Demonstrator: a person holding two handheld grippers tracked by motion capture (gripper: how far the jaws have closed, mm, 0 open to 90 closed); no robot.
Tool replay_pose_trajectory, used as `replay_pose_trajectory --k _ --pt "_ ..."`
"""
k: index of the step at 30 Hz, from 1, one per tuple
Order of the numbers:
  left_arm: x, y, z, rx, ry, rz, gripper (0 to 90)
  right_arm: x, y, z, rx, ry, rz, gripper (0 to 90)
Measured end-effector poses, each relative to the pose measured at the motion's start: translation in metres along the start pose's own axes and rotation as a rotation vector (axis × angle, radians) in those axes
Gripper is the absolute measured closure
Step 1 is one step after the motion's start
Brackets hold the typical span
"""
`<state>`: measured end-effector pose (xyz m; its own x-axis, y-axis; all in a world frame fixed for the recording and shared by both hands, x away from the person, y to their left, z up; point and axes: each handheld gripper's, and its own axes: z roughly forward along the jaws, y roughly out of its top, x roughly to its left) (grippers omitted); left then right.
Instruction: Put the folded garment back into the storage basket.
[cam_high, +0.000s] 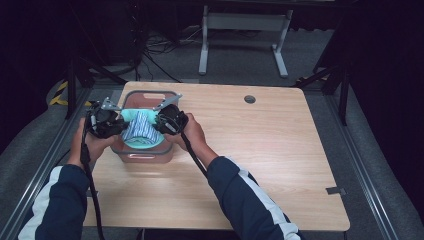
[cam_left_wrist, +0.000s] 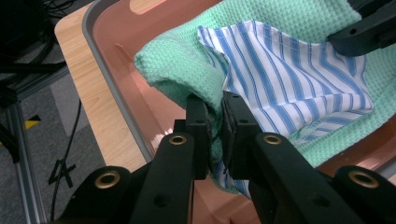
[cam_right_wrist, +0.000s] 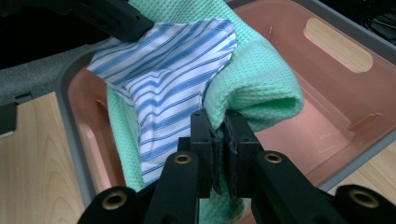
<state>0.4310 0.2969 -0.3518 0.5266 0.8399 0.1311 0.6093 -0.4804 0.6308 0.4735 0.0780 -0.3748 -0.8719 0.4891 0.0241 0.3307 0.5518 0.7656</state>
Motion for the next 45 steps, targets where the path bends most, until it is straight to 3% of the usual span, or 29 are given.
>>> replay_pose_trajectory --k 6,9,12,23,36,45 --pt "0.001 -0.002 0.005 0.014 -0.001 -0.002 81.9 -0.003 -0.002 0.007 0.015 0.0 0.01 83.0" --pt "0.002 -0.003 0.008 0.019 0.036 0.008 80.8 -0.003 -0.002 0.009 0.023 -0.005 0.013 82.0" --pt "0.002 -0.005 0.011 0.02 0.046 0.002 75.9 -0.004 -0.003 0.01 0.037 -0.012 0.016 78.3" --pt "-0.001 -0.007 0.007 -0.002 0.04 -0.006 70.5 -0.006 -0.005 0.003 0.046 -0.008 0.004 78.0" --pt "-0.029 0.0 -0.009 -0.068 0.022 0.04 59.3 -0.006 -0.014 -0.022 0.049 -0.019 -0.035 76.6" --pt "-0.056 0.009 -0.015 -0.111 -0.011 0.076 55.0 -0.014 -0.031 -0.06 0.051 -0.054 -0.05 72.3"
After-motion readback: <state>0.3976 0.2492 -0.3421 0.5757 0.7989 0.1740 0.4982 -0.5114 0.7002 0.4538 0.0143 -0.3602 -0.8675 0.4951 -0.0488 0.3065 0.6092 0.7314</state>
